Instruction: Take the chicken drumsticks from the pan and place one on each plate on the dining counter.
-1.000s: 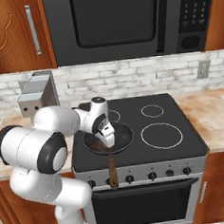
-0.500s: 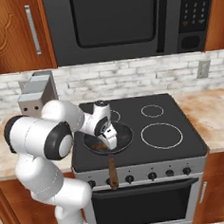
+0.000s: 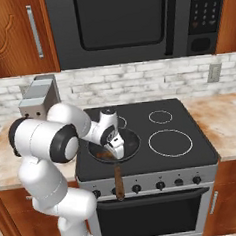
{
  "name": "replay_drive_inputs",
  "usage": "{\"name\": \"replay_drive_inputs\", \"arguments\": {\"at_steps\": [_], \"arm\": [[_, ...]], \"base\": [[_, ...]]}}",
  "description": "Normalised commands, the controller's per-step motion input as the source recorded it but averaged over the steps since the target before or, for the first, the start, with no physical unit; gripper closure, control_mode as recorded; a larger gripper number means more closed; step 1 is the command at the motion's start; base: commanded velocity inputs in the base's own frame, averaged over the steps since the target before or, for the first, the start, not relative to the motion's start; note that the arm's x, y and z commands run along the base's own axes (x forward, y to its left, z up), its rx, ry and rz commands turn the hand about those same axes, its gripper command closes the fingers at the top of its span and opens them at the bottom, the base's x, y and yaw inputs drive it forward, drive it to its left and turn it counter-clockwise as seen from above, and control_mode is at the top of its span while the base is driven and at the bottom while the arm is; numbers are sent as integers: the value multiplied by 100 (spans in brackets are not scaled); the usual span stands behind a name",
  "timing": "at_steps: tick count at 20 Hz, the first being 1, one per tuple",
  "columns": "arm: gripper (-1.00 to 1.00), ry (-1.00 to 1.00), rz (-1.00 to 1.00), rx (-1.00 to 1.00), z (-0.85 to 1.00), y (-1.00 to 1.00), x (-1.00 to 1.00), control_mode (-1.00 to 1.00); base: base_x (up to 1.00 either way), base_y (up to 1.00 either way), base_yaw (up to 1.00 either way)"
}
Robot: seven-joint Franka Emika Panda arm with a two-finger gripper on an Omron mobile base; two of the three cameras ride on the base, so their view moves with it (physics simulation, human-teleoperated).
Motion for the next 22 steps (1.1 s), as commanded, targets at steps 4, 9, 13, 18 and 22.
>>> {"name": "replay_drive_inputs", "arguments": {"at_steps": [4,9,13,18,22], "arm": [[-100,0,0,0,-12,0,6,-100],[100,0,0,-1,-9,0,0,-100],[100,0,0,-2,-6,0,-1,-100],[100,0,6,-1,31,0,-19,-100],[100,-12,15,0,76,0,-33,-100]], "base": [[0,0,0],[0,0,0],[0,0,0],[0,0,0],[0,0,0]]}}
